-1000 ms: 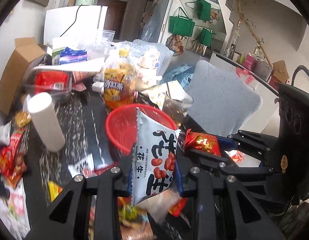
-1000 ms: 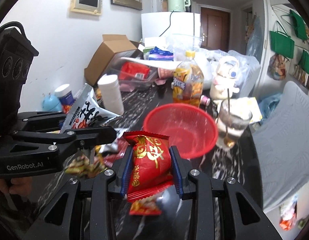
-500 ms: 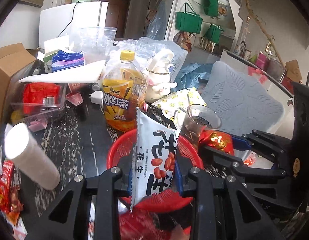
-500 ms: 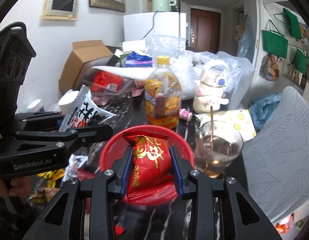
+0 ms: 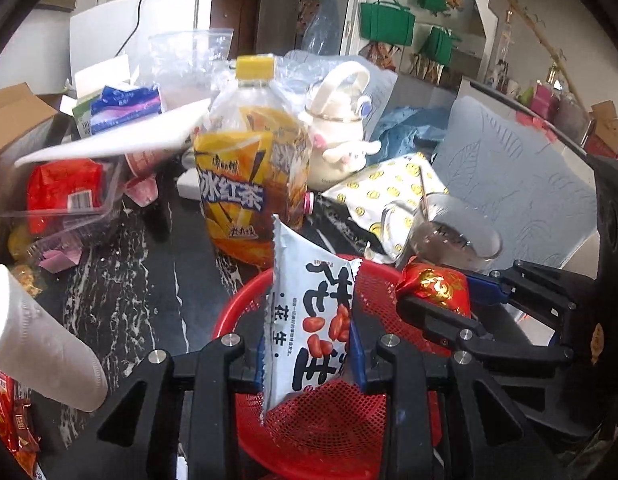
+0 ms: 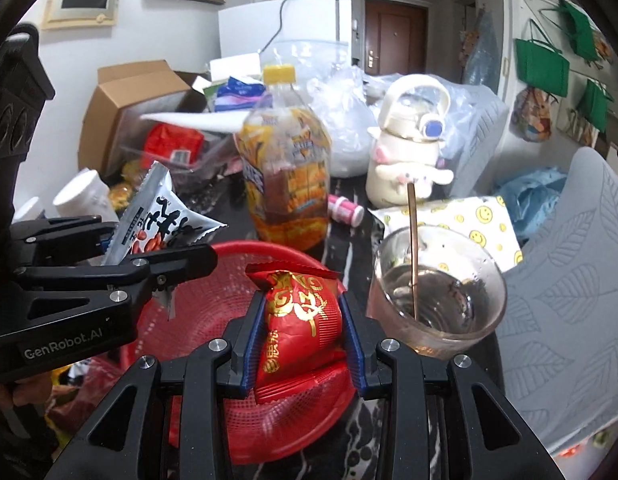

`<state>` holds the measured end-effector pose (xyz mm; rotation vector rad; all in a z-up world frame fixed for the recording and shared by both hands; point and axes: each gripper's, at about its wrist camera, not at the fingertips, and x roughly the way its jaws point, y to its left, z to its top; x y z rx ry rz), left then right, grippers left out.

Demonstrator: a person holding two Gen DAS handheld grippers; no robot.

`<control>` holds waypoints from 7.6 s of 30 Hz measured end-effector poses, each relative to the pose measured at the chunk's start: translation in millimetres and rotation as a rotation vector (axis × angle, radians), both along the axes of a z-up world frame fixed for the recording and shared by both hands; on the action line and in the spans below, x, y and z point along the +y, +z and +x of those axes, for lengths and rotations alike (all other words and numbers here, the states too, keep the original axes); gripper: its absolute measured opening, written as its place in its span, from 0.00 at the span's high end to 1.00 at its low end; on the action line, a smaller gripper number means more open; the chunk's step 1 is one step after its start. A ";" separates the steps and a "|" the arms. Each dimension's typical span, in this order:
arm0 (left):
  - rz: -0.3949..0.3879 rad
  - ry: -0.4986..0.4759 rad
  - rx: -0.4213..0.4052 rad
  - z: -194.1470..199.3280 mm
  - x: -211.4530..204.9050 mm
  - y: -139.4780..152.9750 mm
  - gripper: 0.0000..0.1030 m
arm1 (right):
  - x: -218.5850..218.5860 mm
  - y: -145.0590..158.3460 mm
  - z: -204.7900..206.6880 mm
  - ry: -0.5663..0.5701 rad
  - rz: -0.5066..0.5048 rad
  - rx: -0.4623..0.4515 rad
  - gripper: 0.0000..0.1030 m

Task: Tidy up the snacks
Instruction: 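Lower both snacks into the red basket and open both tools, then withdraw both tools from the basket back over the snack pile, then grasp the green-wrapped lollipop by its yellow stick with the left tool, then grasp the red cartoon-face snack bag with the right tool while the left holds the lollipop, then lift both held snacks and carry them over the red basket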

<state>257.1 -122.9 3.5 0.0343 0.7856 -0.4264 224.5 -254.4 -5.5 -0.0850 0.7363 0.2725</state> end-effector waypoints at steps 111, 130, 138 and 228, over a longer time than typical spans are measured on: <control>-0.050 0.104 0.037 -258.6 95.0 -33.9 0.36 | 55.6 -39.7 -240.9 0.009 0.083 0.113 0.42; -0.028 0.030 0.032 -212.5 74.4 -48.2 0.40 | 37.2 -56.1 -186.6 0.044 0.121 0.165 0.40; 0.002 -0.017 0.045 -200.5 63.8 -55.3 0.62 | 33.3 -68.4 -168.4 0.050 0.160 0.203 0.40; -0.099 -0.085 -0.022 -293.4 66.2 -21.8 0.74 | 51.8 -33.3 -275.3 0.086 0.147 0.091 0.51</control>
